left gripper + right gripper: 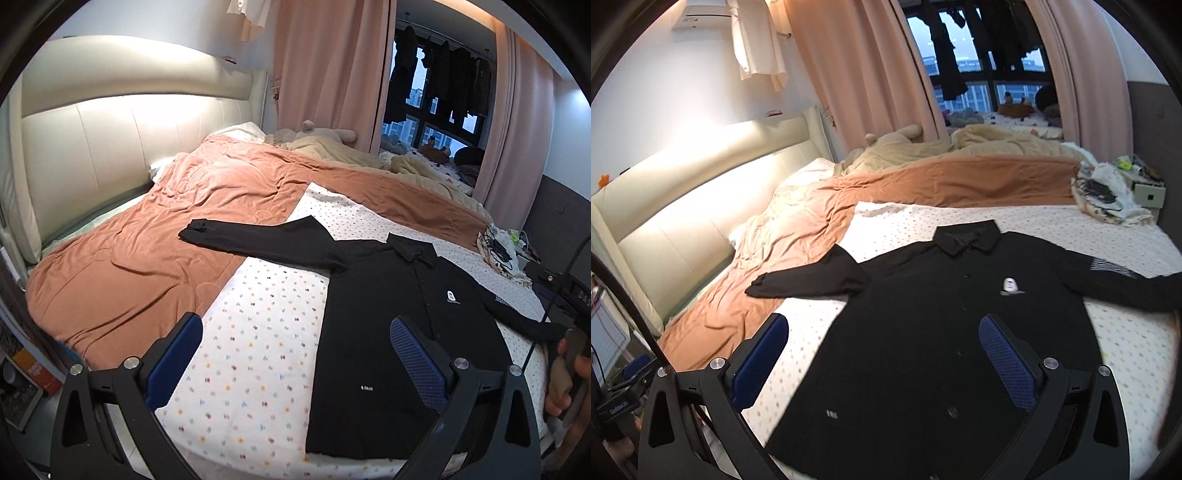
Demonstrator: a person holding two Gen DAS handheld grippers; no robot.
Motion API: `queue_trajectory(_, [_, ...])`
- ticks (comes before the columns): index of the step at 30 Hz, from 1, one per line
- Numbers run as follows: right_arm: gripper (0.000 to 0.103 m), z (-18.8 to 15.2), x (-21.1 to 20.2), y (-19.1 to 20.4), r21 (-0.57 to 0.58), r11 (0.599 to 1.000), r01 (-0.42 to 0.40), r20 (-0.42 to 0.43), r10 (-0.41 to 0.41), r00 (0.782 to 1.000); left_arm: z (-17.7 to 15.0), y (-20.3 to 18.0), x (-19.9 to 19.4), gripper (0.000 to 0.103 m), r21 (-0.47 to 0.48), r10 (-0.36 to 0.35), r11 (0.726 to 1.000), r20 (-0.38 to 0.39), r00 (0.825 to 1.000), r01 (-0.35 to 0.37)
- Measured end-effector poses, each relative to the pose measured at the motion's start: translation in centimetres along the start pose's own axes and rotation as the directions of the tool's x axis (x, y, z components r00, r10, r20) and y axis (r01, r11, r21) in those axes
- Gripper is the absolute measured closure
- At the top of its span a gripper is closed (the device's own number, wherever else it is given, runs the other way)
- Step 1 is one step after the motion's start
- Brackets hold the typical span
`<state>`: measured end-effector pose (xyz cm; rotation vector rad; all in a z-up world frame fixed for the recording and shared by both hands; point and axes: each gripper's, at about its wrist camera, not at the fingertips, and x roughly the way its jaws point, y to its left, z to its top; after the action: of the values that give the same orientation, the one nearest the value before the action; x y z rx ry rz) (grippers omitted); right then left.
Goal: Fold large clothes
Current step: 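Move the left tool to the plain sleeve cuff and close on it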
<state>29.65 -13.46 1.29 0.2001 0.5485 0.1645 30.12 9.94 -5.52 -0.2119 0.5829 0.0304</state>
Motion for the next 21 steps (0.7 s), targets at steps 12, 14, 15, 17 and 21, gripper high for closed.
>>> queue_trajectory(12, [0.022, 5.6, 14.8, 0.1, 0.013, 0.999, -0.035, -0.056, 0.036, 0.998, 6.4, 6.6, 11.2, 0.014, -0.065, 0.071, 0.995, -0.102, 0.992, -0.078])
queue_trajectory(14, [0.024, 5.9, 17.8, -0.1, 0.005, 0.999, -0.036, -0.079, 0.036, 0.996, 7.2, 8.1, 13.8, 0.014, -0.095, 0.071, 0.992, -0.121, 0.99, -0.083])
queue_trajectory(15, [0.027, 6.0, 18.9, -0.3, 0.006, 0.999, -0.033, -0.094, 0.033, 0.995, 7.5, 8.9, 15.3, 0.014, -0.116, 0.067, 0.99, -0.138, 0.988, -0.083])
queue_trajectory(17, [0.036, 6.3, 21.7, -0.8, 0.012, 0.999, -0.033, -0.134, 0.034, 0.99, 8.0, 10.3, 18.0, 0.015, -0.137, 0.057, 0.987, -0.165, 0.985, -0.08])
queue_trajectory(21, [0.048, 6.4, 27.1, -1.9, 0.013, 0.999, -0.034, -0.213, 0.036, 0.976, 8.8, 12.6, 23.2, 0.025, -0.172, 0.028, 0.983, -0.21, 0.977, -0.065])
